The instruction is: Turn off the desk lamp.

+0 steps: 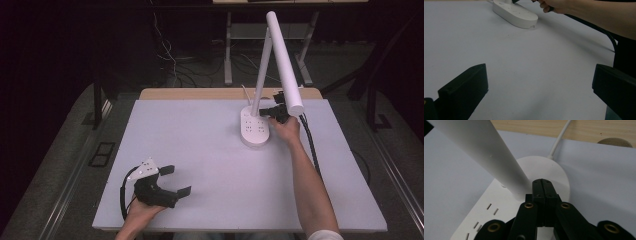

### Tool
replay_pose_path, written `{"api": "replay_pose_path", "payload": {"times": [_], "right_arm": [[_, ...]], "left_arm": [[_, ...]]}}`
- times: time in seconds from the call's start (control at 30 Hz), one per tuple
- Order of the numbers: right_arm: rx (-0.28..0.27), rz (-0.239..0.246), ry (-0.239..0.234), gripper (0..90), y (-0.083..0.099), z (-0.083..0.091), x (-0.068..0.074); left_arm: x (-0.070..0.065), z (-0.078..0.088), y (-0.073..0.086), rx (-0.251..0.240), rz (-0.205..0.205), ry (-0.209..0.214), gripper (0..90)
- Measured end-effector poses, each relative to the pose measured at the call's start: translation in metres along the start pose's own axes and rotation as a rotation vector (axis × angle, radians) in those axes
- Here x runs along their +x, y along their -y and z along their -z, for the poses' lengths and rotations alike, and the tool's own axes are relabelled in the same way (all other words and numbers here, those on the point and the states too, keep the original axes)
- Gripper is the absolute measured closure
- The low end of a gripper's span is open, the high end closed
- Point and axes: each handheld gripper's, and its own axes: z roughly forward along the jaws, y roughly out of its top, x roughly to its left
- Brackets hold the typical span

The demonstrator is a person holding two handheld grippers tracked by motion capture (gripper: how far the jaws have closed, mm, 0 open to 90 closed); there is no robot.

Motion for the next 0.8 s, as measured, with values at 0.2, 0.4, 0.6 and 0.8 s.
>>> {"api": "replay_pose_path", "payload": {"times": [0.2, 0.4, 0.6, 0.8], "right_arm": [[0.000, 0.001, 0.011, 90.0, -0.0007, 0.0001, 0.0012], [-0.007, -0.014, 0.003, 90.0, -0.0011, 0.0013, 0.0000], [-0.007, -0.012, 0.003, 90.0, -0.0007, 0.0008, 0.0007], [-0.010, -0.053, -0.036, 90.0, 0.0011, 0.0007, -0.0056]], "left_arm": [[0.0002, -0.0007, -0.0001, -0.002, 0.004, 0.001, 0.0], [0.0006, -0.0005, 0.0001, 0.001, 0.005, -0.002, 0.0], [-0.0004, -0.0002, -0.0001, -0.001, 0.000, 0.000, 0.0], [-0.0006, -0.0002, 0.0002, -0.001, -0.001, 0.000, 0.0]]}}
